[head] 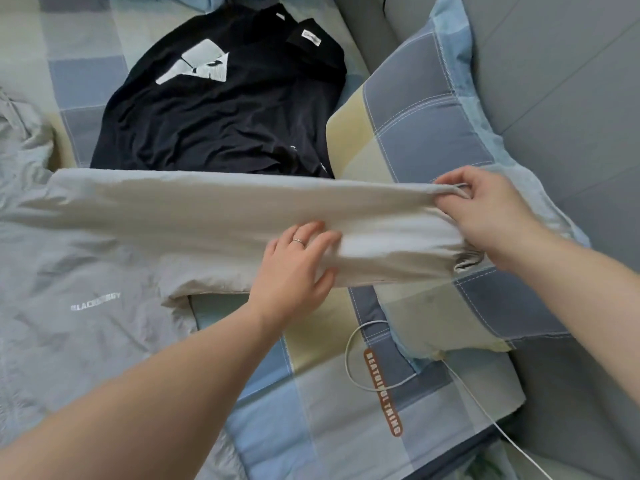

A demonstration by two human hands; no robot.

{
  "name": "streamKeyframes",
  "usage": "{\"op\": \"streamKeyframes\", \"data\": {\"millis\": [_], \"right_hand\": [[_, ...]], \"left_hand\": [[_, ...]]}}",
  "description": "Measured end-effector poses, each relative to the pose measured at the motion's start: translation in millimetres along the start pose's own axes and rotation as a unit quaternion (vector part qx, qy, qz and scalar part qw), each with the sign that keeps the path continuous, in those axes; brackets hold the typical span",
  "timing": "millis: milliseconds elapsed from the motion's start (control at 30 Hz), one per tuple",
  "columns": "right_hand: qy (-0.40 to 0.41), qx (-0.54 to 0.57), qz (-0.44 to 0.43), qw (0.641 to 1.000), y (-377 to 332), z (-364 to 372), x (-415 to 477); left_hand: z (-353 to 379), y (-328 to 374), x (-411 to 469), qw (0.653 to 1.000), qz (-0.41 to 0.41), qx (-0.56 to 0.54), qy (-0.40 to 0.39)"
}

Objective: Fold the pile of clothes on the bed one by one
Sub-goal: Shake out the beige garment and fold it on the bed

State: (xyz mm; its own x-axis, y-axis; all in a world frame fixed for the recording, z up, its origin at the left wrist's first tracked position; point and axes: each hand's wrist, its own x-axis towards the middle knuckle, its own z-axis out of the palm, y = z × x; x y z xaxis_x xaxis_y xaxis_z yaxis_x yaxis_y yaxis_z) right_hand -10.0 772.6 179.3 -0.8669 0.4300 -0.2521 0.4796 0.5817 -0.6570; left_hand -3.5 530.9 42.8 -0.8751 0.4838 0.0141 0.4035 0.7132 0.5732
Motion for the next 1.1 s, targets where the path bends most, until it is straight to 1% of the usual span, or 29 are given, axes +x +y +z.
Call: {"op": "streamKeyframes", "data": {"millis": [33,67,133,167,200,267,333,367,400,433,467,500,533,600,633,700,733,767,800,867,967,1100], "right_hand": [[0.016,-0.034,-0.021,0.999,0,2,3],[0.019,-0.045,-0.022,0.999,0,4,6],[-0.004,-0.009,0.03,0.999,-1,6,10],[-0.021,0.037,0.071,0.997,-2,7,12],[-0.038,0.094,0.108,0.989,-4,8,14],[-0.066,0.21,0.151,0.964,-8,6,17],[-0.087,0.27,0.166,0.944,-8,2,21],[-0.094,0.273,0.166,0.943,-7,-1,23],[-0.095,0.255,0.16,0.949,-4,-2,24],[-0.086,0.204,0.141,0.965,0,-3,26],[-0.065,0.112,0.107,0.986,4,-4,30],[-0.038,0.001,0.062,0.997,7,-6,33],[-0.011,-0.098,0.014,0.995,11,-7,37],[0.017,-0.222,-0.06,0.973,17,-5,43],[0.028,-0.278,-0.089,0.956,20,-3,45],[0.06,-0.406,-0.143,0.9,31,6,46],[0.075,-0.453,-0.166,0.872,36,11,45],[0.082,-0.481,-0.183,0.853,41,15,44],[0.076,-0.495,-0.189,0.845,45,17,44],[0.052,-0.503,-0.185,0.843,55,21,44],[0.028,-0.499,-0.169,0.85,63,27,41],[-0.008,-0.505,-0.194,0.841,54,46,25]], "left_hand": [[-1,-3,-1,0.999,-0.008,-0.009,0.031],[-3,-7,-1,0.997,-0.025,-0.017,0.065],[-8,-17,5,0.992,-0.064,-0.017,0.106],[-10,-23,10,0.992,-0.078,-0.009,0.101],[-12,-28,18,0.993,-0.088,0.001,0.079],[-11,-34,35,0.993,-0.113,0.015,0.004],[-3,-36,53,0.988,-0.143,0.017,-0.062],[1,-34,61,0.984,-0.156,0.014,-0.084],[7,-29,67,0.981,-0.165,0.007,-0.098],[13,-23,72,0.98,-0.17,-0.005,-0.105],[19,-16,75,0.979,-0.172,-0.021,-0.109],[25,-7,78,0.979,-0.169,-0.038,-0.111],[32,1,80,0.979,-0.162,-0.054,-0.112],[44,15,84,0.98,-0.145,-0.08,-0.114],[49,21,87,0.979,-0.138,-0.089,-0.12],[59,30,91,0.977,-0.126,-0.098,-0.142],[64,32,92,0.976,-0.121,-0.094,-0.153],[67,33,90,0.977,-0.115,-0.088,-0.159],[71,33,88,0.977,-0.111,-0.084,-0.161],[74,29,80,0.977,-0.112,-0.084,-0.16],[70,17,63,0.975,-0.123,-0.088,-0.16],[49,-6,37,0.981,-0.125,-0.068,-0.133]]}}
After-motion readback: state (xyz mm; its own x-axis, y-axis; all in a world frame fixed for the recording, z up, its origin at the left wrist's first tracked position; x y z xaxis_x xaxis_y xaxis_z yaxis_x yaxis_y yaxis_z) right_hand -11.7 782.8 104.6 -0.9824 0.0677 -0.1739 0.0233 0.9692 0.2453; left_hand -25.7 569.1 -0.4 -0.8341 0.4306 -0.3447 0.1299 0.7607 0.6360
